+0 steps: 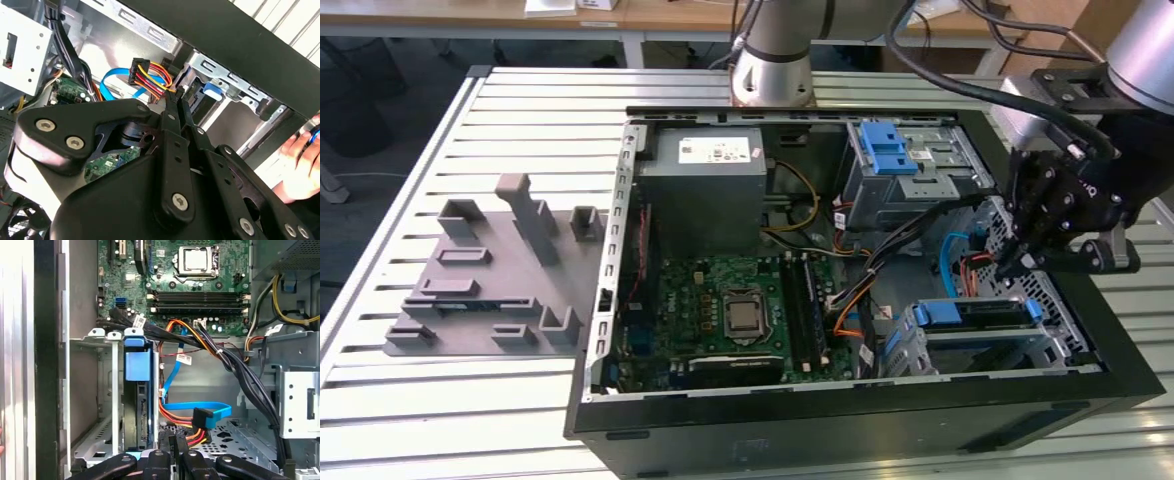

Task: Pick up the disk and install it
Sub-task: 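Insert the first disk wire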

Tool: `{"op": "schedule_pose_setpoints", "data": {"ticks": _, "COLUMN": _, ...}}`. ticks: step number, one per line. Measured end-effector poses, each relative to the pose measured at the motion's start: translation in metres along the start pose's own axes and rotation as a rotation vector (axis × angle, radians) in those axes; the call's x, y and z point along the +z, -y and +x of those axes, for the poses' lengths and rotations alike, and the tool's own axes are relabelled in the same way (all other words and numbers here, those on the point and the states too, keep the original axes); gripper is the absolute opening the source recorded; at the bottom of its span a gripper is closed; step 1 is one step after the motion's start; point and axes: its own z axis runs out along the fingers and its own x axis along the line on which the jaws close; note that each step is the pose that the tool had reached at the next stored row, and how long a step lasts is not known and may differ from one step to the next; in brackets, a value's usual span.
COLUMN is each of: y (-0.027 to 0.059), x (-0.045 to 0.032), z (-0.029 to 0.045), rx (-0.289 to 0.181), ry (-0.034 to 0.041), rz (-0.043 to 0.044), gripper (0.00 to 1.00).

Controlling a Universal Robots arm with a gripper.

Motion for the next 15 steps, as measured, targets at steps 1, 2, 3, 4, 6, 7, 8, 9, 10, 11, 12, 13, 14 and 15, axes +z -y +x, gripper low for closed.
{"op": "schedule_pose_setpoints", "data": {"ticks": 1, "y": -0.0005, "x": 0.0002, "z": 0.0019, "rx": -0.002, "ry": 0.0002, "rz": 0.0003, "gripper": 0.16}}
{"op": "schedule_pose_setpoints", "data": {"ticks": 2, "y": -0.001, "x": 0.0005, "z": 0.0037, "rx": -0.003, "ry": 0.0003, "rz": 0.0005, "gripper": 0.16}}
{"op": "schedule_pose_setpoints", "data": {"ticks": 3, "y": -0.0015, "x": 0.0008, "z": 0.0055, "rx": -0.005, "ry": 0.0003, "rz": 0.0008, "gripper": 0.16}}
{"op": "schedule_pose_setpoints", "data": {"ticks": 4, "y": -0.0021, "x": 0.0012, "z": 0.0073, "rx": -0.007, "ry": 0.0006, "rz": 0.0011, "gripper": 0.16}}
{"op": "schedule_pose_setpoints", "data": {"ticks": 6, "y": -0.0033, "x": 0.002, "z": 0.0111, "rx": -0.009, "ry": 0.0017, "rz": 0.002, "gripper": 0.16}}
{"op": "schedule_pose_setpoints", "data": {"ticks": 7, "y": -0.0037, "x": 0.0024, "z": 0.0129, "rx": -0.009, "ry": 0.0026, "rz": 0.0023, "gripper": 0.16}}
{"op": "schedule_pose_setpoints", "data": {"ticks": 8, "y": -0.004, "x": 0.0028, "z": 0.0145, "rx": -0.01, "ry": 0.0036, "rz": 0.0026, "gripper": 0.16}}
{"op": "schedule_pose_setpoints", "data": {"ticks": 9, "y": -0.0043, "x": 0.0031, "z": 0.0157, "rx": -0.011, "ry": 0.0044, "rz": 0.0028, "gripper": 0.16}}
{"op": "schedule_pose_setpoints", "data": {"ticks": 10, "y": -0.0043, "x": 0.0034, "z": 0.017, "rx": -0.011, "ry": 0.0044, "rz": 0.0029, "gripper": 0.16}}
{"op": "schedule_pose_setpoints", "data": {"ticks": 11, "y": -0.0044, "x": 0.0037, "z": 0.0183, "rx": -0.011, "ry": 0.0046, "rz": 0.0029, "gripper": 0.16}}
{"op": "schedule_pose_setpoints", "data": {"ticks": 12, "y": -0.0045, "x": 0.0039, "z": 0.0196, "rx": -0.011, "ry": 0.0046, "rz": 0.0029, "gripper": 0.16}}
{"op": "schedule_pose_setpoints", "data": {"ticks": 13, "y": -0.0046, "x": 0.0042, "z": 0.0208, "rx": -0.011, "ry": 0.0048, "rz": 0.0029, "gripper": 0.16}}
{"op": "schedule_pose_setpoints", "data": {"ticks": 14, "y": -0.0046, "x": 0.0045, "z": 0.0214, "rx": -0.011, "ry": 0.0048, "rz": 0.0029, "gripper": 0.16}}
{"op": "schedule_pose_setpoints", "data": {"ticks": 15, "y": -0.0046, "x": 0.0047, "z": 0.0214, "rx": -0.011, "ry": 0.0049, "rz": 0.0029, "gripper": 0.16}}
